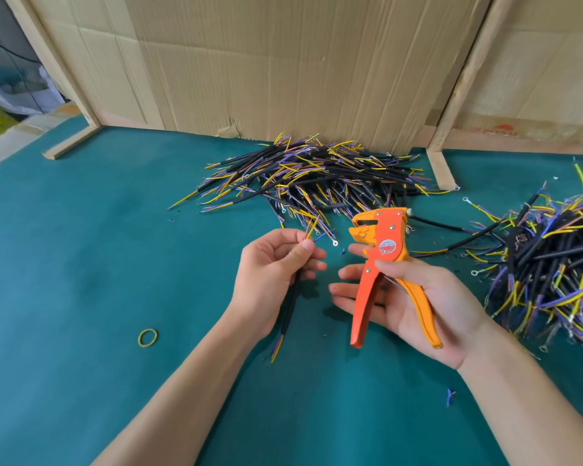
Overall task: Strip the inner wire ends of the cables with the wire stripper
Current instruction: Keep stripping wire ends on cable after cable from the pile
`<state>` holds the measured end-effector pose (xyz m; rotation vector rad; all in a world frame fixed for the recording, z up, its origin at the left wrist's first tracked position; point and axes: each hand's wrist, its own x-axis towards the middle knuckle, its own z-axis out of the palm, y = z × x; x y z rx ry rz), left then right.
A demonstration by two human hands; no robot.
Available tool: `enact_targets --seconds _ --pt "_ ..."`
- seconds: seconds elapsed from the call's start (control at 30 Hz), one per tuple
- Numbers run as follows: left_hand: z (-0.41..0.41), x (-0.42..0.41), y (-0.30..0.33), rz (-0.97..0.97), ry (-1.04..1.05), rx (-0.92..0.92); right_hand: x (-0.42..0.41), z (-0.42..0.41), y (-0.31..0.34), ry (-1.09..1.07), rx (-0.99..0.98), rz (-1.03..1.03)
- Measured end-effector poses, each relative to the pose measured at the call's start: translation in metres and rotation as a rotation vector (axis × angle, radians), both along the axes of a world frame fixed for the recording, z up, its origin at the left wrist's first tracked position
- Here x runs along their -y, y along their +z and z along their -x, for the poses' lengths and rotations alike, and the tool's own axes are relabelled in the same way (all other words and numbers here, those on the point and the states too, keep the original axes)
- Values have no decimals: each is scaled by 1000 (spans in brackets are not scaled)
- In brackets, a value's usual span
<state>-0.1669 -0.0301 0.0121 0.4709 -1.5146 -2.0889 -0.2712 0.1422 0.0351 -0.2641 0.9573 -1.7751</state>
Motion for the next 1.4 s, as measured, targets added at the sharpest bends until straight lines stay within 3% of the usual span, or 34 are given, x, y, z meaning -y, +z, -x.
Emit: enact_targets --seconds 0.2,0.43,0.77,1.4 --pt "1 0 -5 213 134 70 2 -5 1 118 -56 -46" --pt "1 -1 -6 295 201 130 0 -10 2 184 -173 -110" --pt "0 -4 -4 317 193 123 2 -12 4 179 -250 -102" --pt "0 -4 -3 306 155 73 3 -12 0 160 -218 -85"
